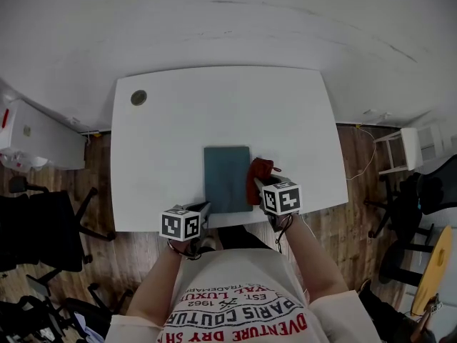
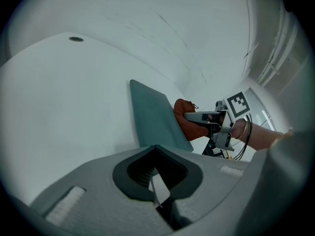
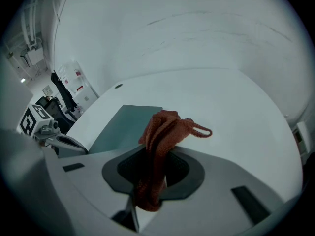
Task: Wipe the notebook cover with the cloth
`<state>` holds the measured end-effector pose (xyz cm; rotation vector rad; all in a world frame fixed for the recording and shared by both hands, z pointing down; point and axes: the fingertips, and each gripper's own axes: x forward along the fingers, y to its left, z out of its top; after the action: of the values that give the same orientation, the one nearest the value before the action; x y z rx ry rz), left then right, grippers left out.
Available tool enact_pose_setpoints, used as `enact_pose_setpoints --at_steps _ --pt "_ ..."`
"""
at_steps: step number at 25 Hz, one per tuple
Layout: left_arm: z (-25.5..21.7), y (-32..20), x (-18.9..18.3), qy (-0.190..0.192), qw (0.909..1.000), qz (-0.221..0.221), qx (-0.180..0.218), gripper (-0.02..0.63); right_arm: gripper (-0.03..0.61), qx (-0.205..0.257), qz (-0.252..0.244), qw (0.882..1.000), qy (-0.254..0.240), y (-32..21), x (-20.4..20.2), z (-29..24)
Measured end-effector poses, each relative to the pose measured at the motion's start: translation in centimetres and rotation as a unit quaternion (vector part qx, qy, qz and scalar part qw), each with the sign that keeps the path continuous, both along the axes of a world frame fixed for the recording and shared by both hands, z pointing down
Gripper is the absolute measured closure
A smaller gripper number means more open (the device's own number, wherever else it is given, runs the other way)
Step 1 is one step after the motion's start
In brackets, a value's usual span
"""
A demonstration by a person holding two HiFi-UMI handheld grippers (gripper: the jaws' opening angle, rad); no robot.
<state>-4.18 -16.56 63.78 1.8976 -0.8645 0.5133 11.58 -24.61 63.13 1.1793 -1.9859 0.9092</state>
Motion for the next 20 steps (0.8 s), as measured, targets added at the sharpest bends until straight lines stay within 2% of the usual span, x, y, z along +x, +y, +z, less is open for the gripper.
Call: enact_pose_setpoints --at_steps 3,6,11,16,20 --pt "0.0 0.0 0.1 0.001 1.0 0.001 0.004 0.604 0.495 0.002 0.01 1.0 0.019 0.6 1.0 -0.6" --pt "0.0 0.1 0.2 0.002 0.9999 0.0 0.01 0.604 0.497 0.014 0.001 1.0 0.009 1.6 0.2 -2.1" --pt "-0.1 0.2 0.1 0.003 0.9998 -0.001 0.018 0.604 0.497 0.025 -0.038 0.998 -0.038 3.9 -4.6 -4.6" --pt "-0.1 0.4 0.2 0.005 0.9998 0.0 0.02 0.604 0.497 0.005 -0.069 0.994 -0.087 6.2 -9.9 -5.1" --pt "-0.1 0.3 0.0 0.014 0.9998 -0.004 0.015 0.604 0.497 -0.009 -0.101 0.992 -0.076 7.4 -12.7 -4.0"
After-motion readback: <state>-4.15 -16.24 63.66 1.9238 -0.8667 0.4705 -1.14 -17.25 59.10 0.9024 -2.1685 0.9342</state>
